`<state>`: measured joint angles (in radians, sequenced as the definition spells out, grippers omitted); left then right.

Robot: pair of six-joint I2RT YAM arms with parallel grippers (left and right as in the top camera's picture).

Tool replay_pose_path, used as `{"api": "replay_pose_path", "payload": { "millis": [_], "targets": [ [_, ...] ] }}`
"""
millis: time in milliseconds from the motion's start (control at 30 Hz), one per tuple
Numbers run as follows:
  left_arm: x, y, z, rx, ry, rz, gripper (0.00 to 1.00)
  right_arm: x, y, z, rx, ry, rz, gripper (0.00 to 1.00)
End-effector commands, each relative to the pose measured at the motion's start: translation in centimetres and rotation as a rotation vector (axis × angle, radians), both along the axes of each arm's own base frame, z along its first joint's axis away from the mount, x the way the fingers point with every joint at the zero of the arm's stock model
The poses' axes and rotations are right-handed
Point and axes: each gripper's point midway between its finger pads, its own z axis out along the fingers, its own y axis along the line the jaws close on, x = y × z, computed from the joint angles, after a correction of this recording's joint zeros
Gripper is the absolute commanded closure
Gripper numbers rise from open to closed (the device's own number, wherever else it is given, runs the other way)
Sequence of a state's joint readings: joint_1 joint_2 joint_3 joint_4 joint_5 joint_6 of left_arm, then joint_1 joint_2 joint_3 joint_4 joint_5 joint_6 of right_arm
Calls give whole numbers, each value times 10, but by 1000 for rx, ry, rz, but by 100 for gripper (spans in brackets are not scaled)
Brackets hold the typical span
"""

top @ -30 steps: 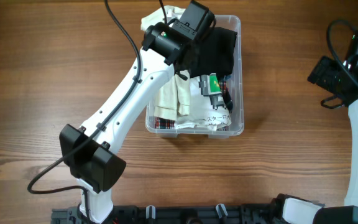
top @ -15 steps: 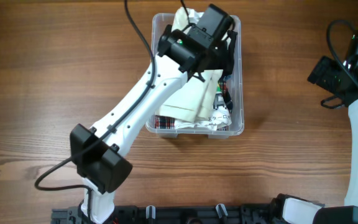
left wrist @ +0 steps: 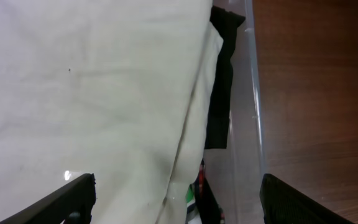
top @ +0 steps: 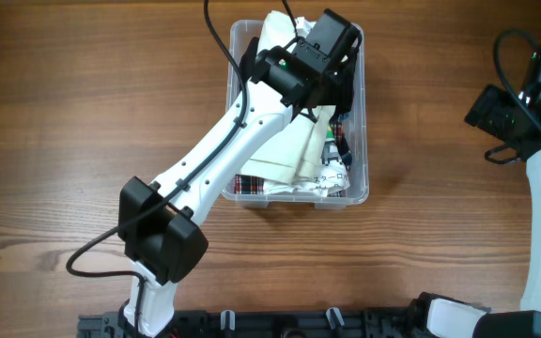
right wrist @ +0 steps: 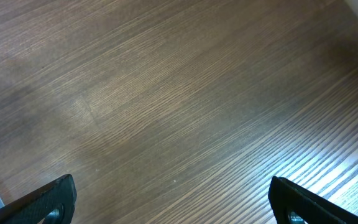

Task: Pack container
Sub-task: 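Release the towel and press it down with the left gripper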

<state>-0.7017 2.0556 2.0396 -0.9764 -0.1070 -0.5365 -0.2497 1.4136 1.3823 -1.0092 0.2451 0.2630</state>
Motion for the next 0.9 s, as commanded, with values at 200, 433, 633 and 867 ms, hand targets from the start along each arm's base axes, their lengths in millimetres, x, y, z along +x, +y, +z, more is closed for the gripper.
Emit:
{"api": "replay_pose_path", "payload": {
  "millis": [200,433,633,867],
  "targets": [
    [27,13,14,-10,-78,26,45,1,-3,10,-21,-24,-9,0],
    [57,-9,41,-28,-280,-96,96,1,-3,10,-21,-24,-9,0],
    [92,-17,36,-47,-382,-92,96,1,-3,10,-21,-24,-8,0],
    [128,-3,-32,-3,-328,-47,96,1,-3,10,-21,-24,-8,0]
  ]
}}
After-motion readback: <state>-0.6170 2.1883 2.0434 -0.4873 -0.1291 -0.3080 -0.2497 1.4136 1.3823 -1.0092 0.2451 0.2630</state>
